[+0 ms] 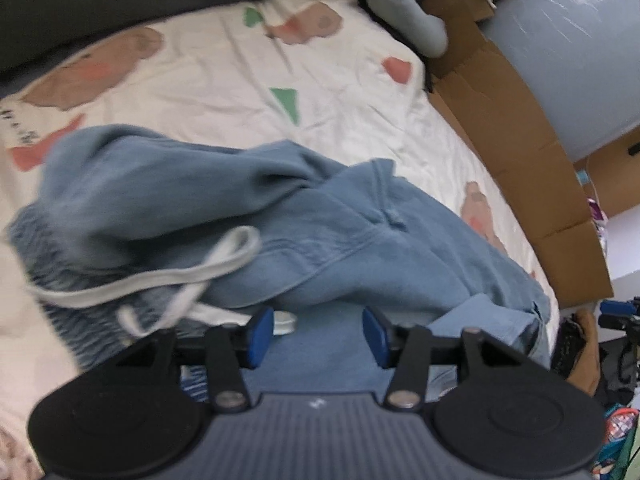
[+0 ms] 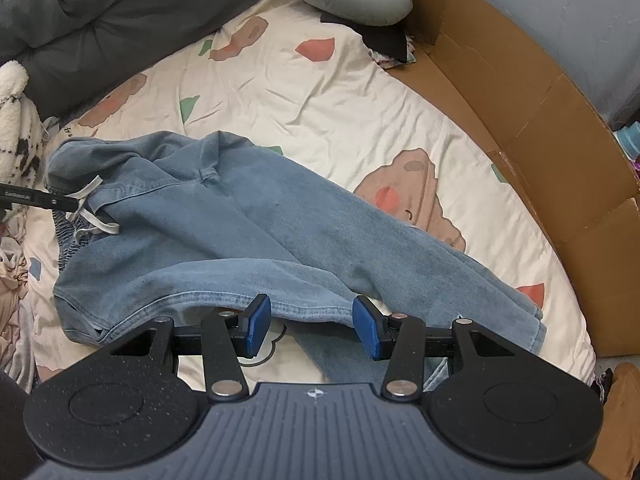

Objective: Fold clothes

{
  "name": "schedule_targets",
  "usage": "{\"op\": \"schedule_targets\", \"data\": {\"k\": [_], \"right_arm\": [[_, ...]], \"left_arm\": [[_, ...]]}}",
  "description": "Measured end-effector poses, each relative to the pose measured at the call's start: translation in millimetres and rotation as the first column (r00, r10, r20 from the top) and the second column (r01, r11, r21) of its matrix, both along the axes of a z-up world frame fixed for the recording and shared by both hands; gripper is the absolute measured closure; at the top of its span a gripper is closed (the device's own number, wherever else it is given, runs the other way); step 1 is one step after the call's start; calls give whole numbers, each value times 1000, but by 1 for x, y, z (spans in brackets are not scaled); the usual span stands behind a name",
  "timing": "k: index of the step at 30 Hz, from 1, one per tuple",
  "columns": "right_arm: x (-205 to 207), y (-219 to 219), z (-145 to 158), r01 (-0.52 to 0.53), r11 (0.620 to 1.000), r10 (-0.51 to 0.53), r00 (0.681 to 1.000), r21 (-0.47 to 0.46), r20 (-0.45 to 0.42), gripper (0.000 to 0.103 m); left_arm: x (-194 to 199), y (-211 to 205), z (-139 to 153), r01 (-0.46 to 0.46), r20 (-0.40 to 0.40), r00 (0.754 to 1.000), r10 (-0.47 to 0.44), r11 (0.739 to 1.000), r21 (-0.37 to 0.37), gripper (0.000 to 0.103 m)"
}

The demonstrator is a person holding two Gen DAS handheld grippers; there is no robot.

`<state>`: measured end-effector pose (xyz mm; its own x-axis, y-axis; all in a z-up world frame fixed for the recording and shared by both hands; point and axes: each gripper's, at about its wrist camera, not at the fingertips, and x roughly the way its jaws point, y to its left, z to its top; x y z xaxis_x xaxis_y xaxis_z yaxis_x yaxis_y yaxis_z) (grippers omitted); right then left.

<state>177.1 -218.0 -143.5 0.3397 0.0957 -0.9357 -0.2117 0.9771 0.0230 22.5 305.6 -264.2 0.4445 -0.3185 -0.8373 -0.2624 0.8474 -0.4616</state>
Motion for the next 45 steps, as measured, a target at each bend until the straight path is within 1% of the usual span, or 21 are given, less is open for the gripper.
{"op": "schedule_targets", "data": {"k": [8, 12, 16, 17, 19, 22, 24, 26, 28, 29, 32, 33, 34, 35, 36, 38, 45], "right_arm": [[1, 6, -6, -37, 999, 37, 999, 0, 6, 50], [2, 8, -14, -57, 998, 57, 998, 8, -6, 50], [2, 3, -23, -45, 999, 45, 999, 5, -25, 50], [2, 1, -26, -37, 999, 37, 999, 4, -30, 50], [2, -4, -31, -25, 1000, 25, 999, 5, -41, 50], [0, -9, -38, -16, 1000, 15, 998, -5, -60, 50], [-1, -12, -41, -10, 1000, 9, 997, -11, -72, 50], [-1, -15, -44, -5, 1000, 4, 997, -20, -79, 50], [-1, -15, -43, 1, 1000, -2, 997, -15, -76, 50], [0, -15, -42, 3, 1000, -4, 997, -11, -74, 50], [1, -12, -40, 6, 1000, -5, 998, 8, -65, 50], [1, -10, -39, -2, 1000, 3, 998, 24, -60, 50], [2, -7, -38, -11, 999, 13, 998, 33, -55, 49], [2, -4, -38, -23, 999, 25, 998, 37, -50, 48], [3, -1, -38, -32, 999, 34, 998, 38, -48, 47], [5, 2, -39, -41, 999, 42, 998, 36, -52, 45], [8, -2, -43, -30, 999, 32, 998, 42, -58, 44]], "left_arm": [[-47, 43, 8, -121, -24, 992, 122, 991, 57, 49], [-68, 61, 0, -189, -56, 979, 194, 979, 76, 49], [-83, 73, -12, -246, -78, 964, 254, 964, 104, 49], [-84, 77, -14, -262, -75, 960, 270, 959, 109, 49], [-85, 84, -19, -300, -65, 949, 307, 949, 101, 42], [-82, 101, -27, -381, -51, 922, 385, 922, 74, 41], [-76, 110, -32, -417, -33, 907, 420, 906, 74, 40], [-71, 114, -40, -435, -16, 899, 438, 897, 83, 35], [-67, 118, -49, -448, -15, 893, 450, 890, 83, 35], [-65, 119, -52, -457, -15, 888, 459, 887, 69, 35], [-65, 121, -58, -487, 0, 873, 487, 873, 14, 42], [-65, 120, -58, -488, 2, 873, 488, 873, -1, 52], [-65, 119, -59, -487, 4, 873, 487, 873, -16, 72], [-65, 119, -59, -486, 5, 874, 486, 873, -31, 85], [-65, 117, -58, -481, 3, 876, 482, 876, -28, 103], [-64, 112, -53, -471, -4, 882, 471, 882, -16, 103], [-60, 97, -39, -465, 9, 885, 466, 884, -42, 103]]}}
